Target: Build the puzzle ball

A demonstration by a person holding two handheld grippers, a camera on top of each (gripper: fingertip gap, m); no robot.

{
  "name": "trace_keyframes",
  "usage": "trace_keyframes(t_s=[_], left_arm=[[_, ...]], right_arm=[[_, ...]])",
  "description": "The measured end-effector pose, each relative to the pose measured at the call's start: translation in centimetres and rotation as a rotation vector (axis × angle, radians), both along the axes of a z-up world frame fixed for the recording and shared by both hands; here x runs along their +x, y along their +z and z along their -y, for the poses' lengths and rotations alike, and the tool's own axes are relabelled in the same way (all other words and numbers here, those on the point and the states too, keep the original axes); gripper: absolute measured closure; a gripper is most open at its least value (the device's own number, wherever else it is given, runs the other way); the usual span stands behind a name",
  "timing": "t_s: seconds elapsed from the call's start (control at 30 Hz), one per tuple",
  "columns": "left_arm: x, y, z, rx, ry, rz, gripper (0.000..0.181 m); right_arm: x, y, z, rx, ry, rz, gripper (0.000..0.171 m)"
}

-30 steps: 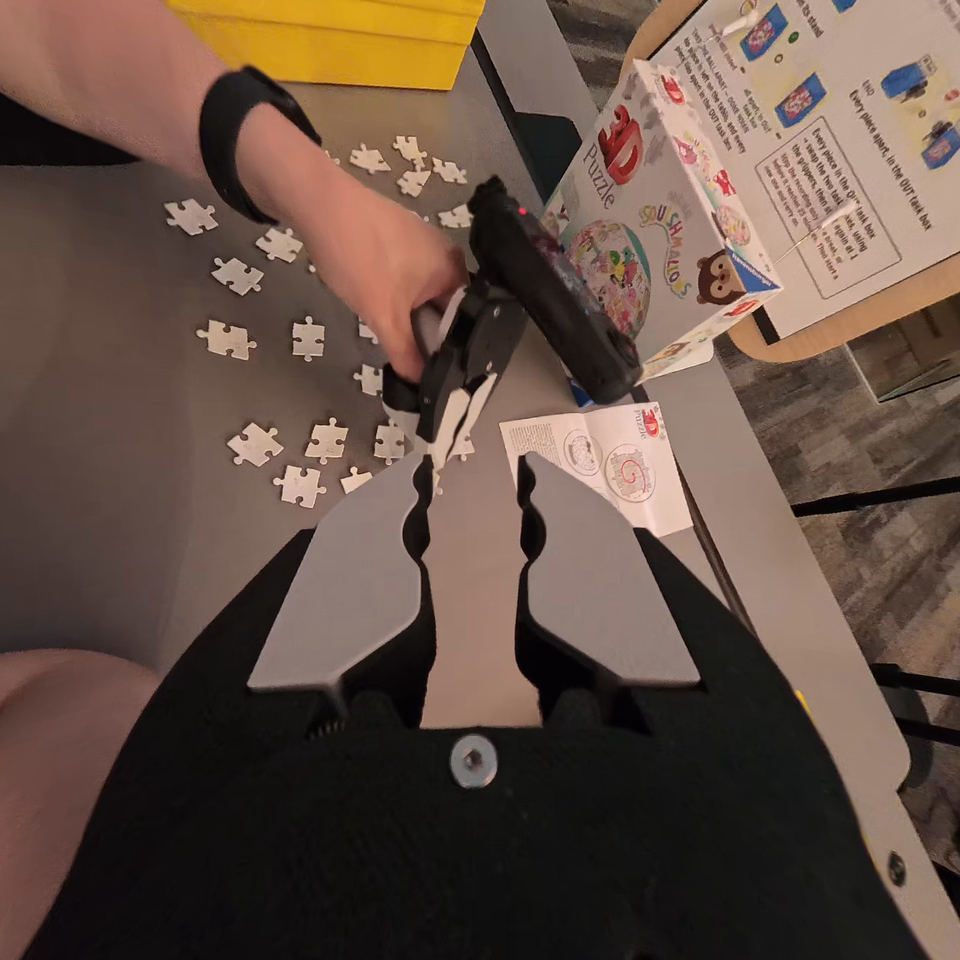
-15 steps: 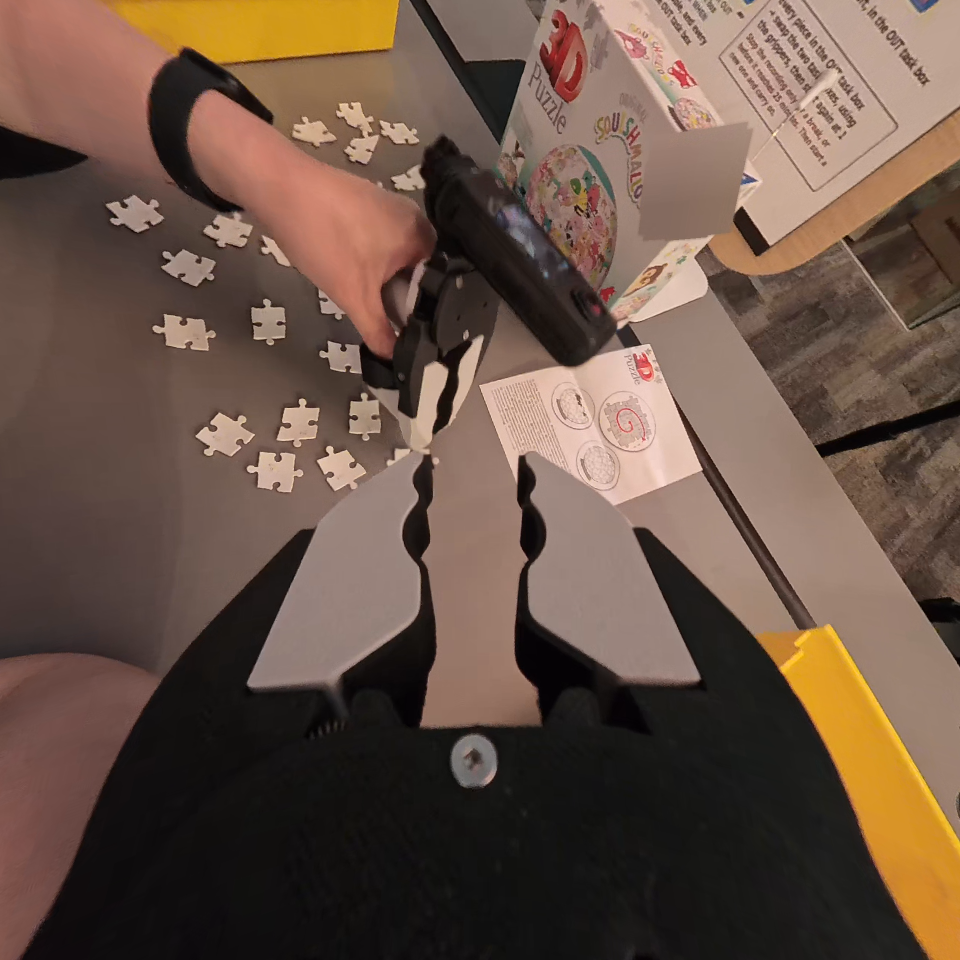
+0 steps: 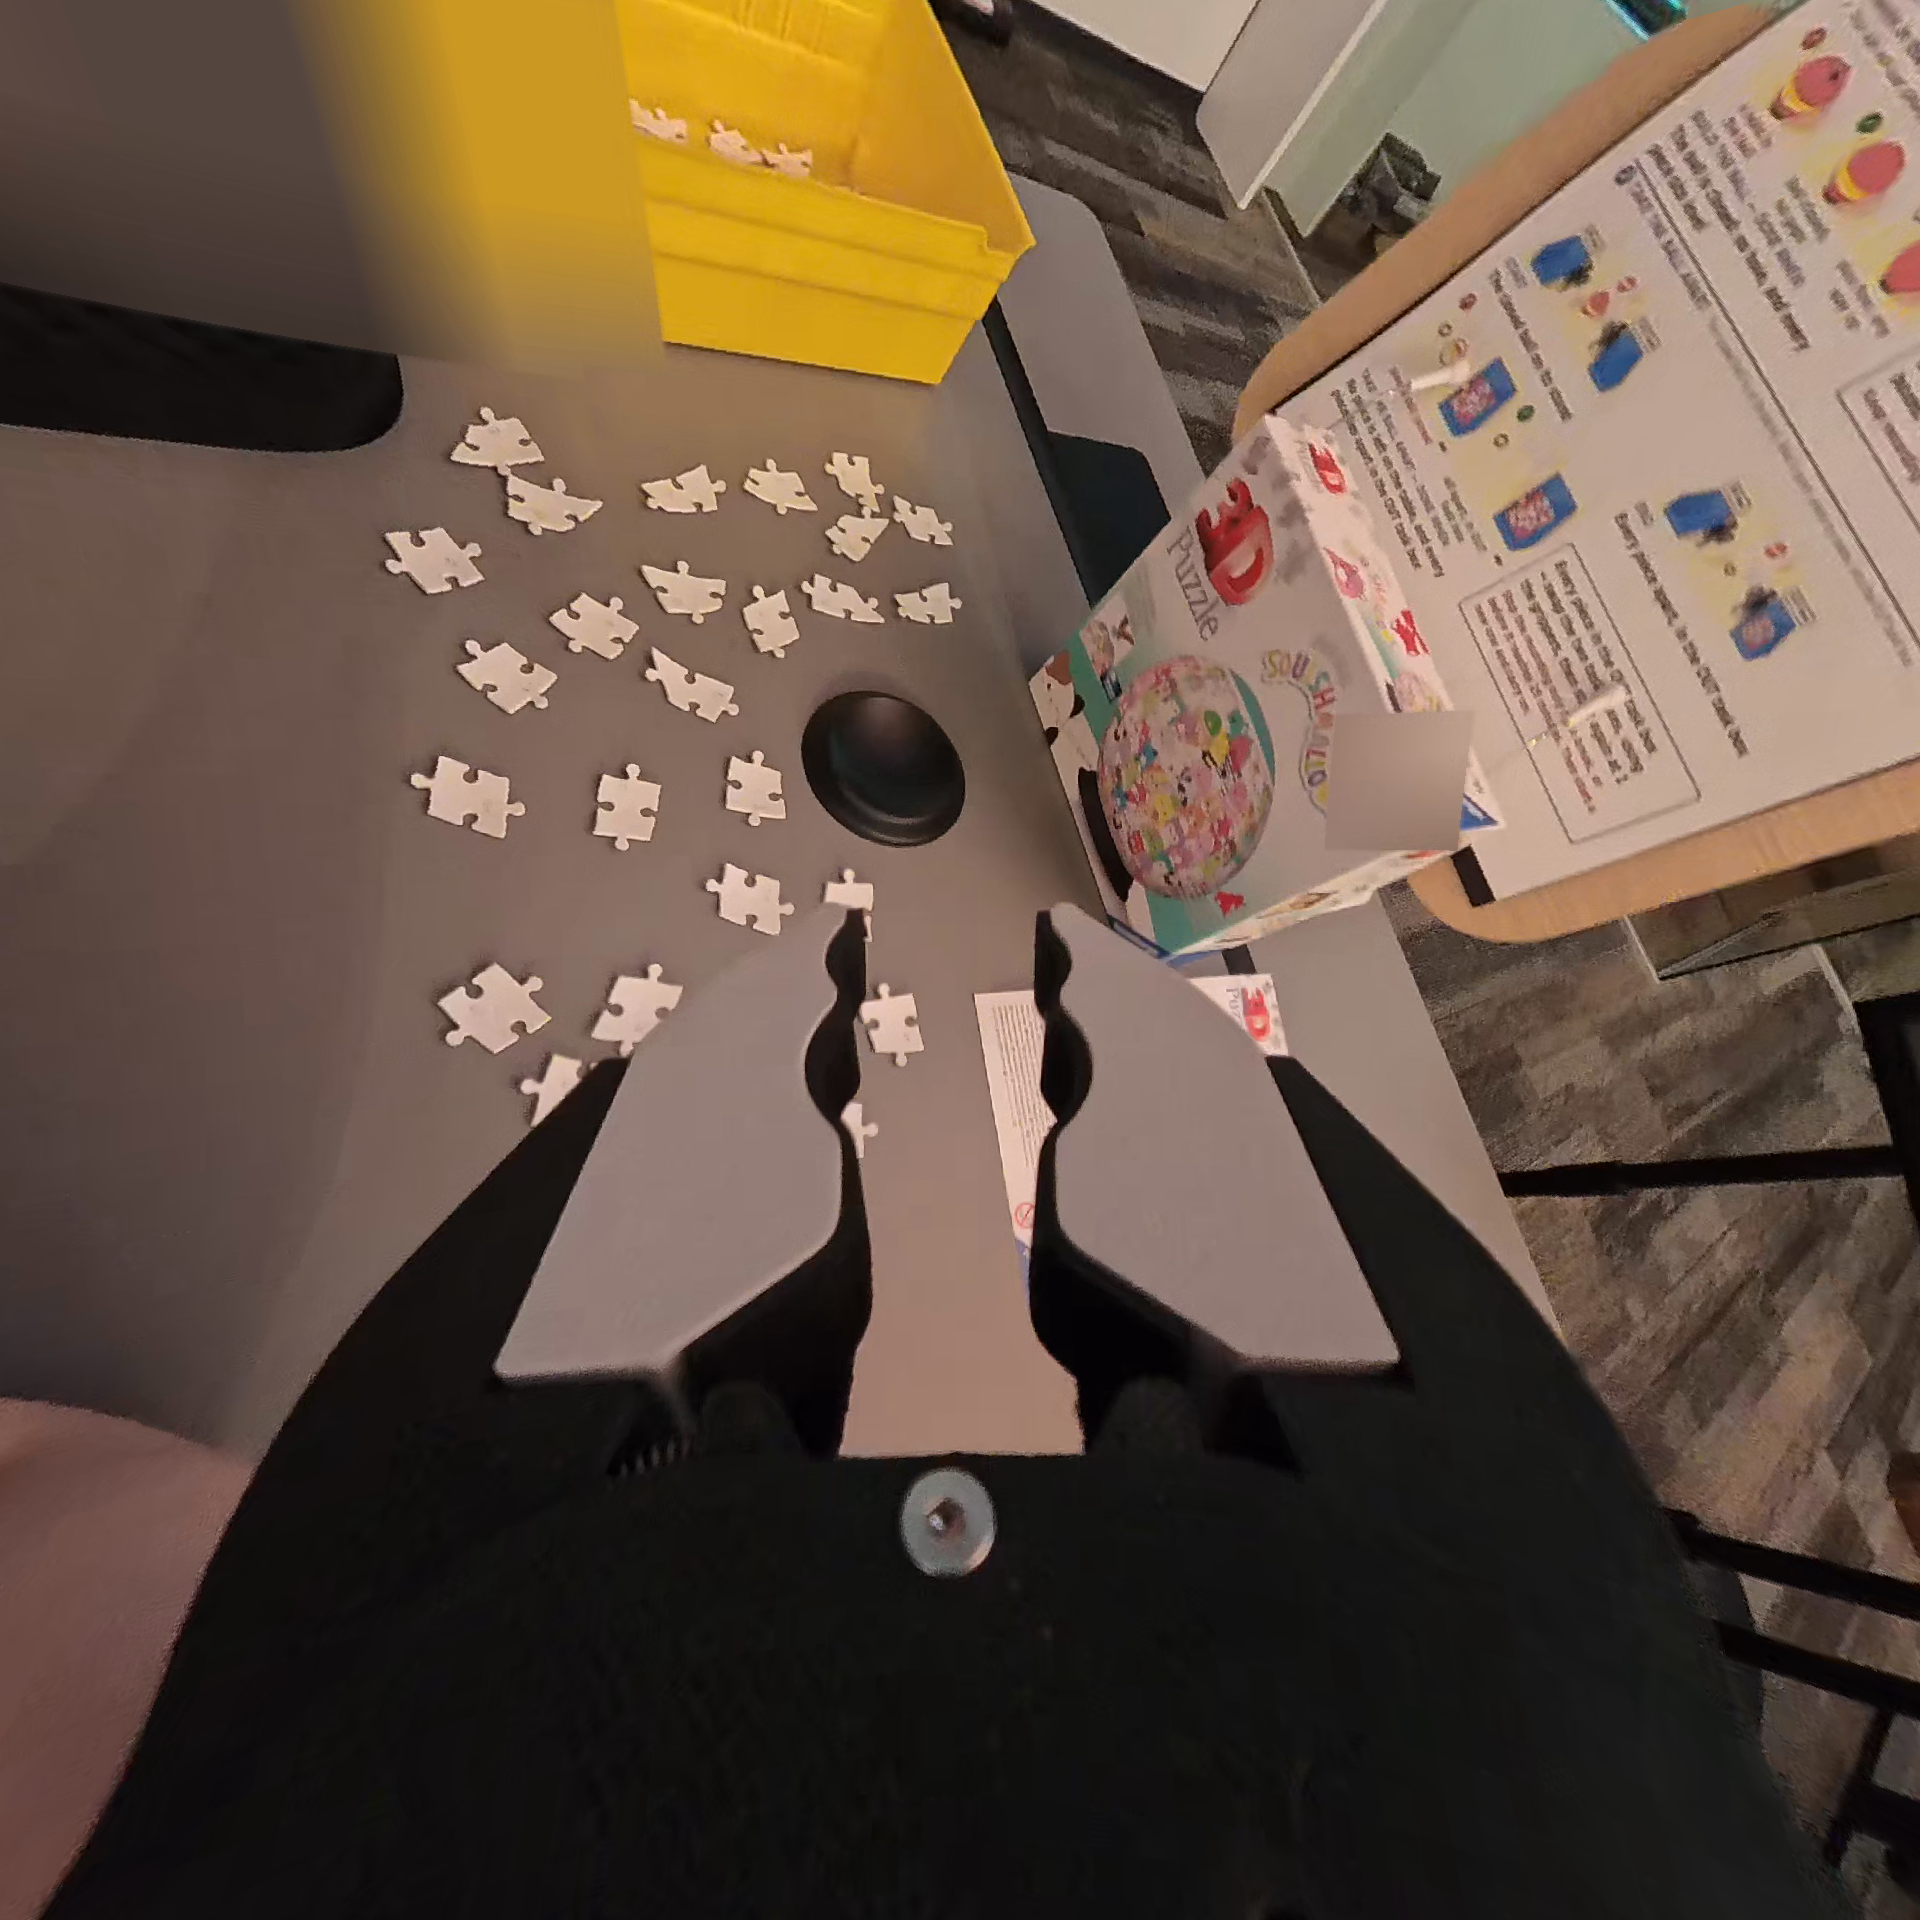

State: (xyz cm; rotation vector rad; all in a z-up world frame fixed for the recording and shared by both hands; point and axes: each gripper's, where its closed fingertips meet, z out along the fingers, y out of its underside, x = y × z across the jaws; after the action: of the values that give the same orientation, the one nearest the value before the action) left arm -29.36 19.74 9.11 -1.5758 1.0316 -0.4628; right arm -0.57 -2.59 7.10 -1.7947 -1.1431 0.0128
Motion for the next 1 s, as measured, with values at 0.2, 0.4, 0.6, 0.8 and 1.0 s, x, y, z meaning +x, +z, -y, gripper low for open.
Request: trace_keyframes(t_s=[0.2,0.4,0.6,0.8,1.0], left_arm=[[-9.3,-8.2,-8.2,-0.221,0.094,-0.287,0.159],[-9.6,-17.9,-9.9,-0.515,-0.023,-0.633,0.146],[-8.8,-21.7,-12.8,-0.509,-0.036,-0.711,0.14],[-8.8,-22.9,-13.6,-0.488,-0.094,-0.747,0.132],[-8.6,-23.4,-14.2,-0.457,-0.108,-0.755,0.144]], right_arm=[[-1.7,-1.9,-1.8,-0.066,-0.041,0.105,0.139],[-1.8,-2.7,-2.7,-0.086,-0.09,0.15,0.139],[-0.7,-3.0,-3.1,-0.103,-0.126,0.14,0.139],[-0.1,-3.8,-3.6,-0.137,-0.13,0.153,0.139],[0.0,-4.3,-4.0,-0.158,-0.126,0.17,0.139]])
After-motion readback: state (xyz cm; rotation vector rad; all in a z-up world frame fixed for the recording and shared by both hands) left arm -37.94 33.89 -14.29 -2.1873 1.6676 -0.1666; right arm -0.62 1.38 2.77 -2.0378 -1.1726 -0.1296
